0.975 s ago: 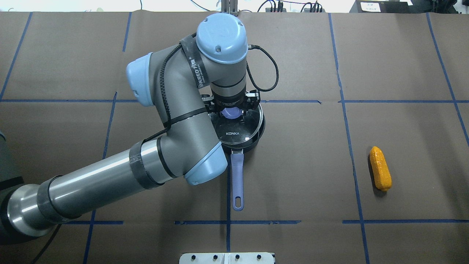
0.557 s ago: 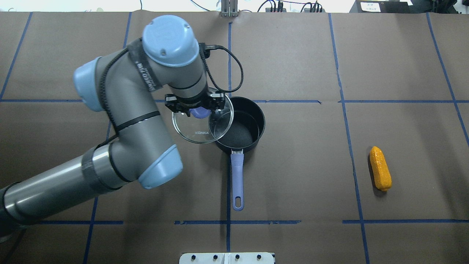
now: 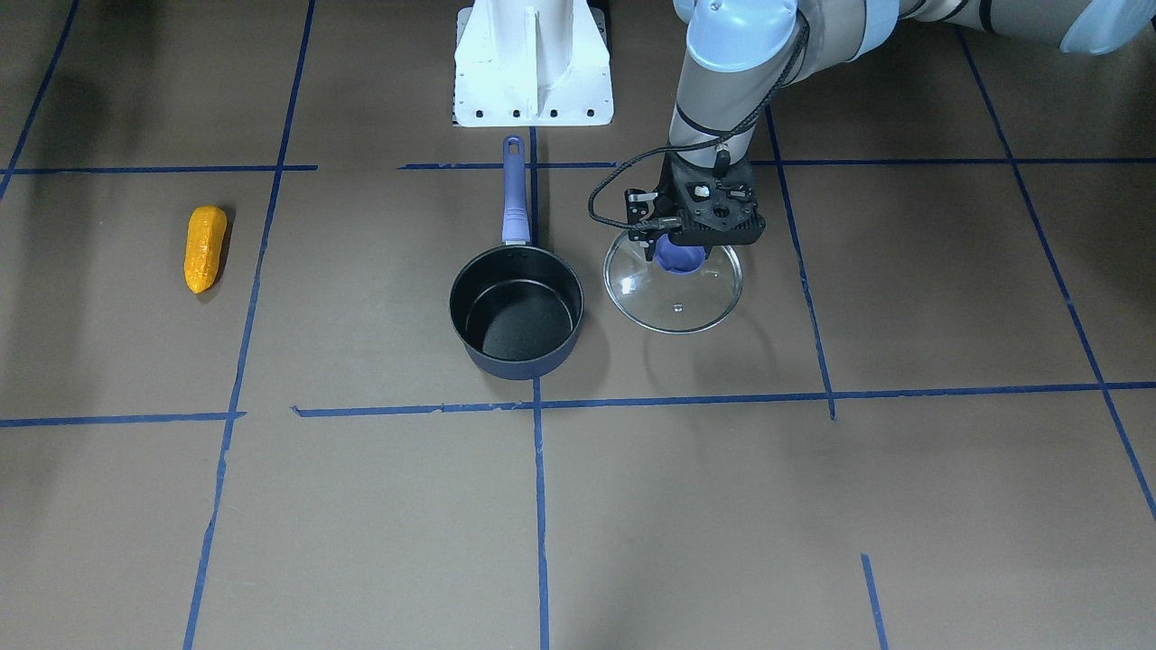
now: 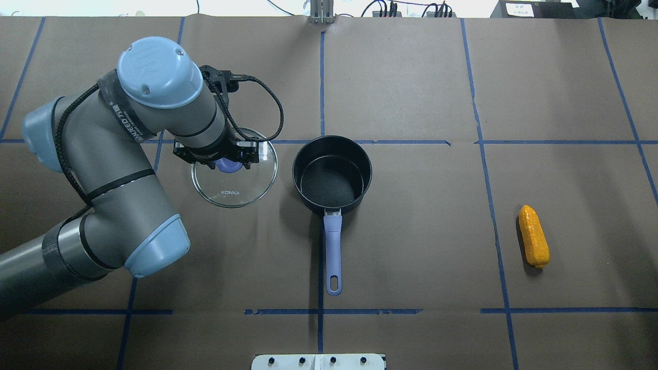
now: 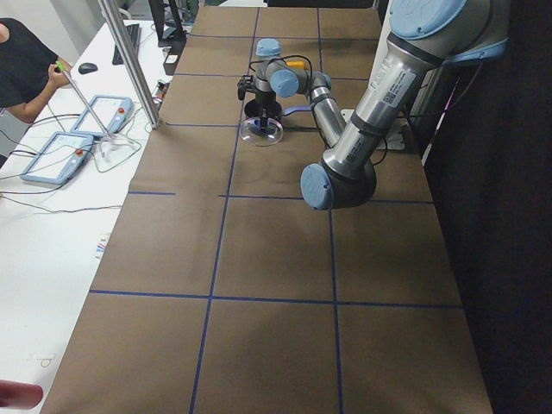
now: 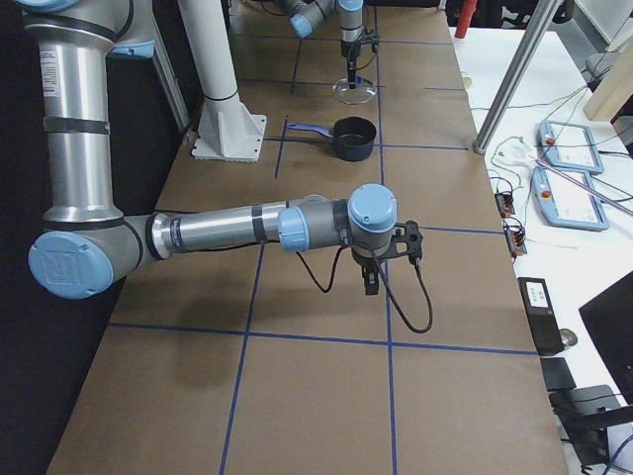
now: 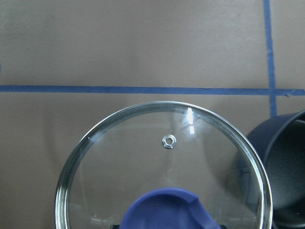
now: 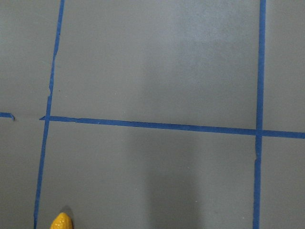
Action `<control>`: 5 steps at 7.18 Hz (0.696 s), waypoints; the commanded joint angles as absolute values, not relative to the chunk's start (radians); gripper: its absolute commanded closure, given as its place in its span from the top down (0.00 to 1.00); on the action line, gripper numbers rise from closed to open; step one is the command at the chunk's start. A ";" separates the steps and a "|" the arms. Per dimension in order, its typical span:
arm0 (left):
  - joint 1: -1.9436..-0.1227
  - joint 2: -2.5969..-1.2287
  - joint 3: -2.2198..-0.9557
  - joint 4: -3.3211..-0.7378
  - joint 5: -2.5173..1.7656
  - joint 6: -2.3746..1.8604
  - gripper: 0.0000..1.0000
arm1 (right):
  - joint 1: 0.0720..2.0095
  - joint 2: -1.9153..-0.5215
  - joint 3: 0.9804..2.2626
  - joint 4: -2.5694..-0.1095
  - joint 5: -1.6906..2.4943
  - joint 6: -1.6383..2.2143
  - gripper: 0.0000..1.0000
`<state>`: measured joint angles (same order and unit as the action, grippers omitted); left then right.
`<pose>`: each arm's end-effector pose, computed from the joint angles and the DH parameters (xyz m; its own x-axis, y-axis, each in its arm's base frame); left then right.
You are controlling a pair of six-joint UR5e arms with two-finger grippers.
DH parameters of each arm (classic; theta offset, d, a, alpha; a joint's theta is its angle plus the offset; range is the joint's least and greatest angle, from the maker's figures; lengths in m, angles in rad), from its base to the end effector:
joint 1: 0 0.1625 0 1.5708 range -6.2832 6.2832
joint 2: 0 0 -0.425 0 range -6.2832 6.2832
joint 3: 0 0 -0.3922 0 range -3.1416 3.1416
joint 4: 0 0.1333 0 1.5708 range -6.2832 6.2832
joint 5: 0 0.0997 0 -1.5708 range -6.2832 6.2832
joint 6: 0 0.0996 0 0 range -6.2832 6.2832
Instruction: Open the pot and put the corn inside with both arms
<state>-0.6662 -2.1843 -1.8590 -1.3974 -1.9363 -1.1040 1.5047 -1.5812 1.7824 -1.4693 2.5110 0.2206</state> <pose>0.4304 -0.4626 0.2054 0.6995 -0.0153 -0.7144 0.0844 0.9945 0.0613 0.0202 -0.4950 0.5354 0.5724 -0.0640 0.8175 -0.0637 0.9905 0.1222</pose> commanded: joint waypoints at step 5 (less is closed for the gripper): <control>-0.664 -2.094 -1.864 -1.422 -1.937 -1.100 0.11 | 1.229 -1.615 1.867 -1.180 2.378 0.705 1.00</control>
<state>-0.6654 -2.1086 -1.8644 -1.4146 -1.9374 -1.0982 1.2853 -1.6063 1.8347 -1.1903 2.4280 0.6470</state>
